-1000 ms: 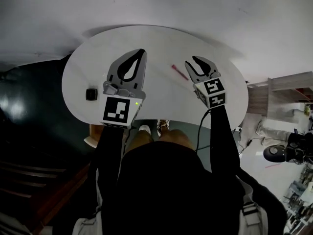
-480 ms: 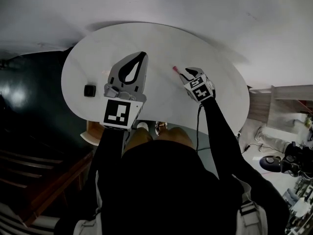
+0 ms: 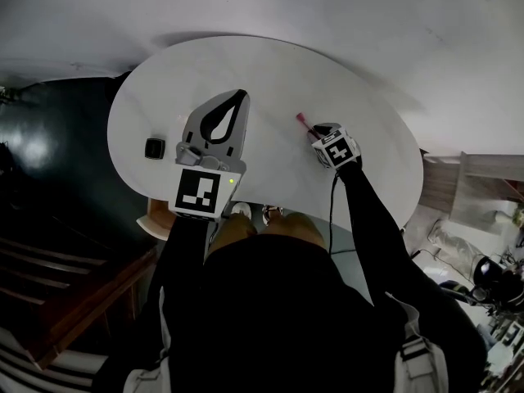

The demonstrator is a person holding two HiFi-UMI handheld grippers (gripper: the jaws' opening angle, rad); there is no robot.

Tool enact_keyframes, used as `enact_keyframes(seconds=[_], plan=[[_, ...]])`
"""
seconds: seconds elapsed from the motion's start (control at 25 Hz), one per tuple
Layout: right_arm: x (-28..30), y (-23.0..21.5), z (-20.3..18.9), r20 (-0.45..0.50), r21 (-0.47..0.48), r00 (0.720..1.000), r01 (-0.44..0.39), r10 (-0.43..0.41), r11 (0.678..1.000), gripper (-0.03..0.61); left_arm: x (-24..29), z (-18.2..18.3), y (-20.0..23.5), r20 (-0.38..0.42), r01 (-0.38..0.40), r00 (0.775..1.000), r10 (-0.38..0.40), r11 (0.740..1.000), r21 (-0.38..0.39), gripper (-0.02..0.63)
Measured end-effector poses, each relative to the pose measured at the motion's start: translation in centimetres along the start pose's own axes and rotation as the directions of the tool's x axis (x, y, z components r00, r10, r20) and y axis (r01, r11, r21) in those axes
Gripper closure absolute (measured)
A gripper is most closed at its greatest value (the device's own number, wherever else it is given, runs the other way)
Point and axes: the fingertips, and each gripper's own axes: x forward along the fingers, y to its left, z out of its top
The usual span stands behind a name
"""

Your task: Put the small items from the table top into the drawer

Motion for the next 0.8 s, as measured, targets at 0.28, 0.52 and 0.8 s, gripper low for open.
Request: enact_keyframes(seconds=[0.28,0.52,0.8], plan=[[-0.4,0.2,0.0,0.018,0.032,1.0,-0.011,0.01,0.999,0.515,0.1,-0.1,0.1,0.004,-0.002,1.0,0.002,1.0,0.002,0.6],[-5.2,-2.1,4.8,0.27,0.179,0.955,0.073,-0.12,0.981,0.515,0.7,0.0,0.4,0.007,0.02,1.0,-0.021,0.999,0.027,0.6],[-16.8,-4.3,12.8,0.585,0.291,0.75,0.161,-0.308,0.943,0.515,1.6,1.7,0.7,0.053,0.029,0.998,-0.03,0.999,0.014,0.6]])
